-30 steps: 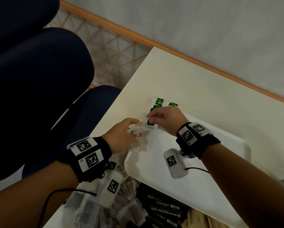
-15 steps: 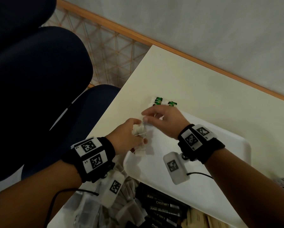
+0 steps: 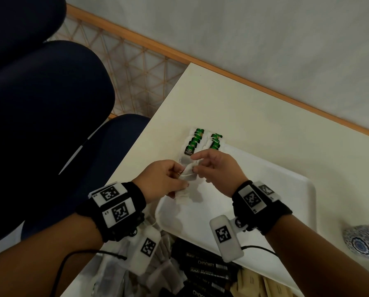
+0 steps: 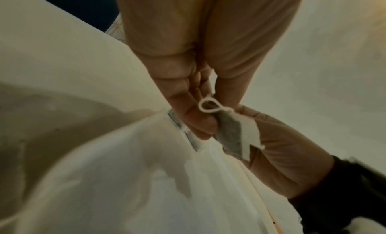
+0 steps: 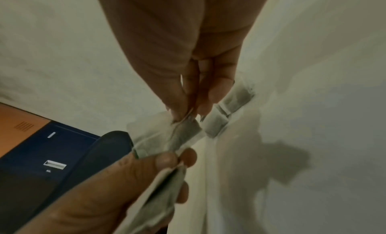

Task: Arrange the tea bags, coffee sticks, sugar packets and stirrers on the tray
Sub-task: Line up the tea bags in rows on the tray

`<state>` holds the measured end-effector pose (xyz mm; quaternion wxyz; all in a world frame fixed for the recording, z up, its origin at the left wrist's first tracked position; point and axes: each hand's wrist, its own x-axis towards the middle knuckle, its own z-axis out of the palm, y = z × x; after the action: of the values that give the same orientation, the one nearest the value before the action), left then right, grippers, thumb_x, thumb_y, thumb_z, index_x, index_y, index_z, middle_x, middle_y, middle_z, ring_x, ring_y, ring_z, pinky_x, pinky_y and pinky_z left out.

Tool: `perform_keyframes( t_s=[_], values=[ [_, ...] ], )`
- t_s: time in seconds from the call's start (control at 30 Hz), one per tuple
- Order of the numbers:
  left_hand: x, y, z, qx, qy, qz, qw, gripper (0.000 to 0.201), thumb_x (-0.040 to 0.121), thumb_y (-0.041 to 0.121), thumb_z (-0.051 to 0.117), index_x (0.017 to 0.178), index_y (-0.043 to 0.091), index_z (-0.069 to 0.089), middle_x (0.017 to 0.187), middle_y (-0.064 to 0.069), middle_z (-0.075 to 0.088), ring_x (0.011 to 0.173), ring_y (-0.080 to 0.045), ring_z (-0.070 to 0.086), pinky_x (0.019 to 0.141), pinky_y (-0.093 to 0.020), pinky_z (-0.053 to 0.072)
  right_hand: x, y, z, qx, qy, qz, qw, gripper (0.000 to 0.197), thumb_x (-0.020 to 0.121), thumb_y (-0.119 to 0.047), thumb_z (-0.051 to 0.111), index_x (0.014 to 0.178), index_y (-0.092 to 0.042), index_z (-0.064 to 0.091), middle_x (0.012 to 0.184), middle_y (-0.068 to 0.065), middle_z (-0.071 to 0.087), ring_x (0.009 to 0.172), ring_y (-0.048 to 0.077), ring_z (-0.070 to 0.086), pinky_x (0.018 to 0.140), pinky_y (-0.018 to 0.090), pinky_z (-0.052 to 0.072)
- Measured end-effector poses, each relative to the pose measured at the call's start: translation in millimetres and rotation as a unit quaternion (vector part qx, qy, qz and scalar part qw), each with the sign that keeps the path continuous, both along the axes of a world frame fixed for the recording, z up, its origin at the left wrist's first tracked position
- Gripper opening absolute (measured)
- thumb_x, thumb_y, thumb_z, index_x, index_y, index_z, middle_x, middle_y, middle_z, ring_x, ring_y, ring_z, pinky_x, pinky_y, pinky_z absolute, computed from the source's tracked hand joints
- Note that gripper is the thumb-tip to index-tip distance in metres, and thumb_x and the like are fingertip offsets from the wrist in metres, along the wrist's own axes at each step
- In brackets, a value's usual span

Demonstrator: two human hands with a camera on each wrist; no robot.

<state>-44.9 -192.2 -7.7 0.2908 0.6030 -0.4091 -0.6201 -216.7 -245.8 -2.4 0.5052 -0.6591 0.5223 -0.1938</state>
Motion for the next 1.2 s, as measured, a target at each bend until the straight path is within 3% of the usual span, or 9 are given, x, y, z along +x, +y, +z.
perform_keyframes(
  t_s=[0.13,0.3,0.37,0.47,0.6,0.7,0.83,1.0,1.2],
  values=[
    [-5,2,3,-0.002,0.009,0.003,1.0,0.021,0.08,-0.002,0.071,0.091,0.012,0.06,0.083,-0.01,0.061,0.064,-0.018,0.064,0.057,-0.026,0.057,8,6,-4,-0.058,0.035,-0.058,0.996,0.016,0.081,-0.019,0.071,0.088,-0.028,0.06,0.076,-0.004,0.062,0.062,0.005,0.053,0.059,0.014,0.043],
    [-4,2,3,-0.013,-0.002,0.015,1.0,0.025,0.08,-0.003,0.069,0.098,0.011,0.058,0.082,-0.008,0.064,0.066,-0.018,0.067,0.06,-0.027,0.058,20,17,-2,0.009,-0.026,-0.054,0.998,0.017,0.081,-0.037,0.072,0.086,-0.025,0.061,0.078,0.003,0.07,0.067,0.015,0.064,0.066,0.032,0.055],
    [-6,2,3,-0.026,-0.013,0.016,0.999,0.028,0.078,-0.003,0.07,0.098,0.011,0.056,0.085,-0.009,0.065,0.066,-0.017,0.066,0.059,-0.026,0.056,22,21,-3,0.009,-0.025,-0.046,0.999,0.024,0.075,-0.044,0.075,0.088,-0.03,0.061,0.078,-0.001,0.069,0.07,0.012,0.063,0.068,0.027,0.054],
    [-10,2,2,-0.04,-0.028,0.0,0.999,0.038,0.075,-0.003,0.073,0.1,0.019,0.055,0.09,-0.009,0.066,0.066,-0.015,0.066,0.057,-0.022,0.053,26,21,-5,-0.018,0.003,-0.049,0.999,0.023,0.075,-0.033,0.077,0.089,-0.03,0.059,0.075,-0.004,0.064,0.064,0.006,0.058,0.061,0.02,0.05],
    [-6,1,2,-0.039,-0.046,-0.003,0.998,0.049,0.073,-0.001,0.076,0.105,0.029,0.055,0.094,-0.004,0.065,0.066,-0.012,0.064,0.06,-0.022,0.054,20,9,-5,-0.048,0.033,-0.039,0.998,0.018,0.087,-0.015,0.06,0.092,-0.031,0.064,0.082,-0.009,0.068,0.072,0.004,0.062,0.064,0.017,0.048],
    [4,0,-2,-0.041,-0.068,0.0,0.997,0.05,0.076,-0.001,0.074,0.114,0.026,0.057,0.098,-0.001,0.066,0.073,-0.01,0.062,0.069,-0.02,0.052,4,-4,3,-0.115,0.087,-0.014,0.989,0.026,0.09,-0.011,0.057,0.105,-0.028,0.069,0.091,-0.011,0.068,0.08,0.005,0.061,0.073,0.015,0.045],
    [19,-3,-4,-0.052,-0.064,0.047,0.995,0.04,0.083,-0.006,0.063,0.111,0.022,0.06,0.095,0.0,0.066,0.083,-0.01,0.061,0.071,-0.014,0.05,-15,-14,11,-0.147,0.194,0.052,0.969,0.041,0.094,-0.008,0.048,0.126,-0.031,0.057,0.099,-0.006,0.064,0.09,0.014,0.059,0.079,0.022,0.043],
    [30,-9,-2,-0.06,0.008,0.136,0.989,0.032,0.086,-0.011,0.056,0.102,0.016,0.063,0.088,-0.007,0.062,0.078,-0.014,0.063,0.064,-0.02,0.056,-21,-19,12,-0.081,0.198,0.101,0.972,0.042,0.091,-0.01,0.052,0.123,-0.036,0.056,0.095,-0.01,0.066,0.099,0.012,0.061,0.089,0.029,0.048],
    [27,-11,-2,-0.049,0.043,0.156,0.986,0.034,0.087,-0.015,0.05,0.099,0.014,0.063,0.085,-0.007,0.06,0.075,-0.014,0.061,0.06,-0.016,0.054,-15,-34,0,-0.069,0.219,0.083,0.97,0.037,0.089,-0.012,0.055,0.12,-0.032,0.059,0.092,-0.009,0.065,0.095,0.01,0.059,0.078,0.02,0.044]
  ],
)
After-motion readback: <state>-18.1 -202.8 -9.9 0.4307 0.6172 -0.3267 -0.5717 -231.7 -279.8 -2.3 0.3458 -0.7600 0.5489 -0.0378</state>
